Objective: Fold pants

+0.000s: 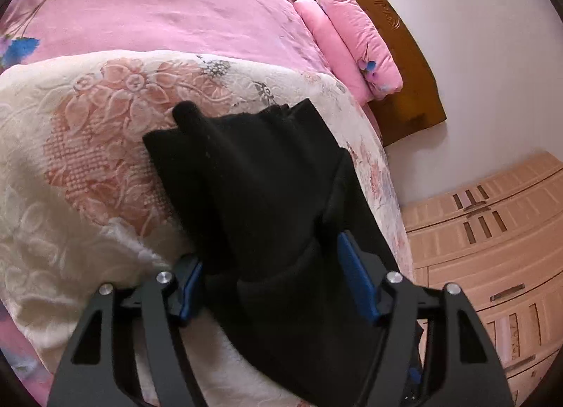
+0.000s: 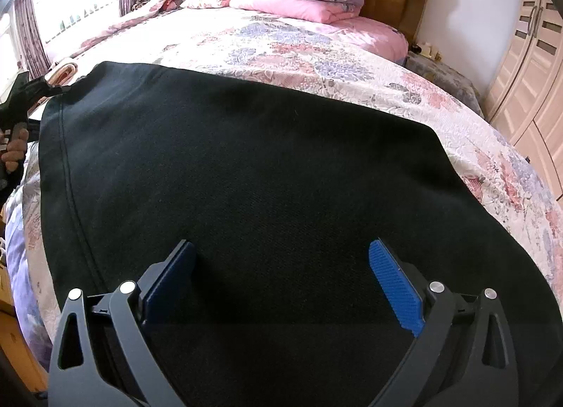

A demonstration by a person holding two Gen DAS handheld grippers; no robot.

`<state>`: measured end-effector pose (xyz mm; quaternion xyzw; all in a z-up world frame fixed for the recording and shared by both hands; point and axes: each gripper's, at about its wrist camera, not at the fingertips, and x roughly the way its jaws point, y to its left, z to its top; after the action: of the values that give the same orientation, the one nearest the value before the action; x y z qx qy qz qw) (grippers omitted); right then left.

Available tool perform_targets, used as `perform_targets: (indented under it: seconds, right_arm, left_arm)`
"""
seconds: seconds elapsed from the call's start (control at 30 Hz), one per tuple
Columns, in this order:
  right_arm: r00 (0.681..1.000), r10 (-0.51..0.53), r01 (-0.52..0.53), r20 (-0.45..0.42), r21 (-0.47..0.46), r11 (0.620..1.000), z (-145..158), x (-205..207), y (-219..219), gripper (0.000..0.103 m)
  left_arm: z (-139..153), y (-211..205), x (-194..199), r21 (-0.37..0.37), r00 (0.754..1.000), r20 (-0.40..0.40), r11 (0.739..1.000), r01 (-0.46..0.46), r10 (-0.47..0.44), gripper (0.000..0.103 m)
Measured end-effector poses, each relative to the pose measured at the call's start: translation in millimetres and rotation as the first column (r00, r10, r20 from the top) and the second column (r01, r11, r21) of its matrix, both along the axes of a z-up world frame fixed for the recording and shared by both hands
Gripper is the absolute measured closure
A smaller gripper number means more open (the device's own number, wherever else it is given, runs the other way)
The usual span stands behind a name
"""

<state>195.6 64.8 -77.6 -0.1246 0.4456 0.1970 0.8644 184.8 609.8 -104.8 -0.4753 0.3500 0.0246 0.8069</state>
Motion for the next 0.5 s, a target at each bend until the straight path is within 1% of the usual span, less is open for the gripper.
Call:
perform_targets:
  seconds: [0.03,0.07,0.13,0.17,0.2,0.23,0.3,0.33,0.37,0.4,0.43,0.5]
  right_arm:
    - [1.0,0.001,-0.001,0.004,-0.003,1.0,0,-1,1,0.007]
    - [1.0,0.007,-0.007,0.006,-0.003,1.0,1,-2,1,0.007]
    - [1.0,0.03,-0.03,0.004,0.006,1.0,3,-3,3,0.007]
    - [0.999,0.031,-0.031,0.009,0.002,1.0,5,-4,4,0.007]
    - [0.999,0.028,-0.028,0.022,-0.002,1.0,10,-6,7,0.007]
    - [0.998,0.044,-0.045,0.039,0.015,0.999,18,-8,14,0.007]
    - [0.992,0.113,-0.117,0.064,0.066,0.991,35,-12,37,0.007]
    - [0.987,0.145,-0.15,0.075,0.068,0.986,41,-12,50,0.007]
    - [0.98,0.183,-0.189,0.081,0.064,0.98,44,-11,65,0.007]
    - [0.971,0.226,-0.231,0.082,0.06,0.971,46,-9,80,0.007]
    - [0.956,0.285,-0.289,0.066,0.057,0.956,44,-5,101,0.007]
    - [0.927,0.372,-0.374,0.047,0.066,0.925,38,1,129,0.007]
  left_arm:
    - [1,1,2,-0.009,1.0,0.007,1.0,-0.001,0.001,0.043]
    - [1,2,2,-0.01,1.0,0.005,1.0,-0.006,0.006,0.061]
    - [-2,3,0,0.01,1.0,-0.017,1.0,-0.015,0.015,0.066]
    - [0,1,-2,0.033,1.0,-0.016,0.999,-0.019,0.019,0.068]
    - [4,-4,-2,0.073,1.0,-0.017,0.997,-0.025,0.026,0.068]
    - [9,-8,-2,0.101,0.999,-0.016,0.994,-0.03,0.032,0.07]
    - [22,-15,-3,0.166,0.999,-0.006,0.985,-0.044,0.046,0.072]
    - [29,-18,-5,0.183,0.999,0.009,0.982,-0.049,0.048,0.074]
    - [37,-22,-6,0.199,0.998,0.032,0.978,-0.053,0.048,0.074]
    - [50,-29,-8,0.23,0.997,0.058,0.972,-0.053,0.04,0.074]
    - [61,-35,-9,0.263,0.997,0.075,0.964,-0.048,0.029,0.075]
    - [85,-51,-13,0.329,0.994,0.11,0.944,-0.03,-0.007,0.075]
